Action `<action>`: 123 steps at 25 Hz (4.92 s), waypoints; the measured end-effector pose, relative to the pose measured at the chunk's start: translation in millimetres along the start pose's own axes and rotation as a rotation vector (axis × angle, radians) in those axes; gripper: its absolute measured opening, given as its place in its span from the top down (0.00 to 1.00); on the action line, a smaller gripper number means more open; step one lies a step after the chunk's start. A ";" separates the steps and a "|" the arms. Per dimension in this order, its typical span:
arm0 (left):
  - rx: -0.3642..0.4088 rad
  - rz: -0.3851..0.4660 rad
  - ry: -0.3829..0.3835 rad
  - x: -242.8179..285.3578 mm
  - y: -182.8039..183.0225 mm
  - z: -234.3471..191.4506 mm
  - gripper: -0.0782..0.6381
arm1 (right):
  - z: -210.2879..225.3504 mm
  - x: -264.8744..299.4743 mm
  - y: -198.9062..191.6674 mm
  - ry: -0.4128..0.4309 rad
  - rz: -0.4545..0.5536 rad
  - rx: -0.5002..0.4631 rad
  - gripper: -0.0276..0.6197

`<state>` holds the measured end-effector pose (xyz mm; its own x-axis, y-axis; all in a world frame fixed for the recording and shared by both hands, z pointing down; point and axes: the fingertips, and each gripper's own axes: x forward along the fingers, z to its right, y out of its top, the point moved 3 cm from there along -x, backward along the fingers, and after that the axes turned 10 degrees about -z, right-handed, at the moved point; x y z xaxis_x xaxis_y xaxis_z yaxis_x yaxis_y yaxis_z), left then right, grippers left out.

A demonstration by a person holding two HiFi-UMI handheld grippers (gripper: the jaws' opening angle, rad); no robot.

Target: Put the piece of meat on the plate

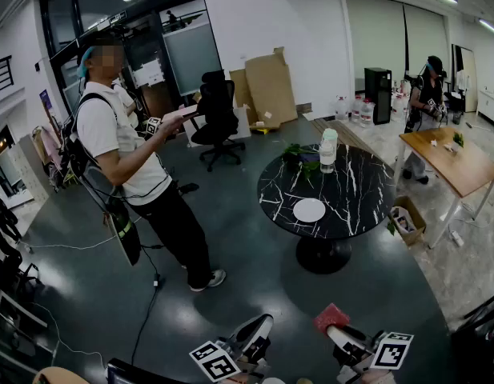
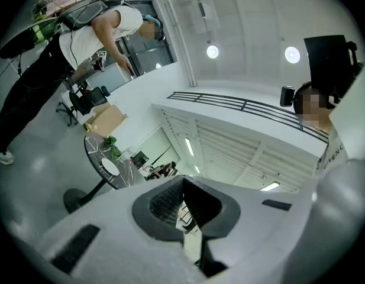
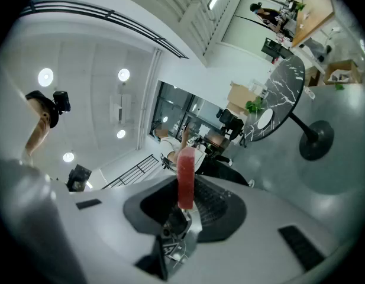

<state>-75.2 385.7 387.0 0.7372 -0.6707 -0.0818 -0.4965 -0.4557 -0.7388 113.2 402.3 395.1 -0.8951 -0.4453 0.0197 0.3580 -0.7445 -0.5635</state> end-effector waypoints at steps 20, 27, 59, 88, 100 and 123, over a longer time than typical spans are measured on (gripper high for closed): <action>-0.042 -0.066 -0.078 120.9 38.7 -84.2 0.88 | 84.8 35.7 89.8 -0.050 0.049 0.045 0.83; -0.068 -0.062 -0.060 149.6 71.4 -137.3 0.88 | 115.9 84.6 145.3 -0.062 0.041 0.042 0.83; -0.062 -0.070 -0.028 269.5 154.6 -273.6 0.88 | 236.8 195.7 267.7 -0.096 -0.050 0.094 0.83; -0.093 -0.123 0.048 388.7 168.7 -414.1 0.88 | 419.2 282.2 318.8 -0.187 -0.183 0.392 0.83; -0.168 -0.095 0.049 403.6 157.3 -453.0 0.88 | 476.7 300.7 312.9 -0.297 -0.233 0.477 0.83; -0.201 -0.076 0.034 401.6 157.7 -455.5 0.88 | 473.8 308.2 324.3 -0.482 -0.553 0.106 0.66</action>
<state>-66.2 -222.0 542.4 0.7619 -0.6476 -0.0058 -0.5240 -0.6111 -0.5932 79.3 -212.0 609.8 -0.7449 -0.1427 0.6518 -0.0654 -0.9566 -0.2841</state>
